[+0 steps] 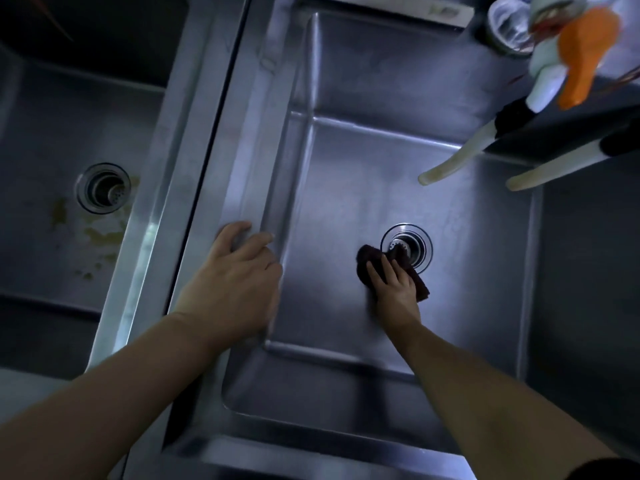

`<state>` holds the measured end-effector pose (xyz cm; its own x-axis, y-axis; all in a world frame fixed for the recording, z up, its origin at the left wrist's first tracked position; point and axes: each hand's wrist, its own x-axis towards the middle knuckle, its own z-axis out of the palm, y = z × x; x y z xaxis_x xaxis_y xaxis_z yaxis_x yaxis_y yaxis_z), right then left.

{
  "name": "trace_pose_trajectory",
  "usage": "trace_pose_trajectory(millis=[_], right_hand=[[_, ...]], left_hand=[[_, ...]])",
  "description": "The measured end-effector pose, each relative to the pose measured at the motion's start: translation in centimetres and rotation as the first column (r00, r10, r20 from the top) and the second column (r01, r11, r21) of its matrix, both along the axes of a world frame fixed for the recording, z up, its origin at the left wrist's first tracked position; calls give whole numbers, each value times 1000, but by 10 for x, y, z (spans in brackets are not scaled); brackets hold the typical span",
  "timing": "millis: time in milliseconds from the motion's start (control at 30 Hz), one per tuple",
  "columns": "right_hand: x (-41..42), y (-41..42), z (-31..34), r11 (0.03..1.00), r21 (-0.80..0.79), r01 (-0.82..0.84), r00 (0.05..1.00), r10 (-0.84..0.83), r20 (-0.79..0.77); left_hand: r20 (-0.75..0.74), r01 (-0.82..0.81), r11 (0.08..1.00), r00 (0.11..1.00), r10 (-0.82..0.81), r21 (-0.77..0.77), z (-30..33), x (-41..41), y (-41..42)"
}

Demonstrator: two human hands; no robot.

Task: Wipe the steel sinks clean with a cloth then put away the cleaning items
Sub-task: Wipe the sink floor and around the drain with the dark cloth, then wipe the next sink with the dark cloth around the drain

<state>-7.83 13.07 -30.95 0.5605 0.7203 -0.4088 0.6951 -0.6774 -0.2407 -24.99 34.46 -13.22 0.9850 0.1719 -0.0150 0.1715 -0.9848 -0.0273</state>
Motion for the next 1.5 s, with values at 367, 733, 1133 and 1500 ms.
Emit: trace_pose_trajectory(millis=[367, 733, 1133, 1500], right_hand=[[-4, -51, 122, 902, 28, 430, 786, -359, -503], [-91, -10, 246, 884, 323, 339, 691, 0, -723], [-203, 108, 316, 848, 413, 331, 607, 144, -782], [-374, 261, 320, 845, 356, 400, 603, 50, -796]], left_hand=[[6, -2, 996, 1000, 1, 85, 38, -3, -35], [-25, -232, 926, 972, 235, -297, 98, -38, -92], [77, -393, 828, 886, 458, -401, 164, -171, 5], [73, -554, 633, 719, 691, -540, 178, -339, 133]])
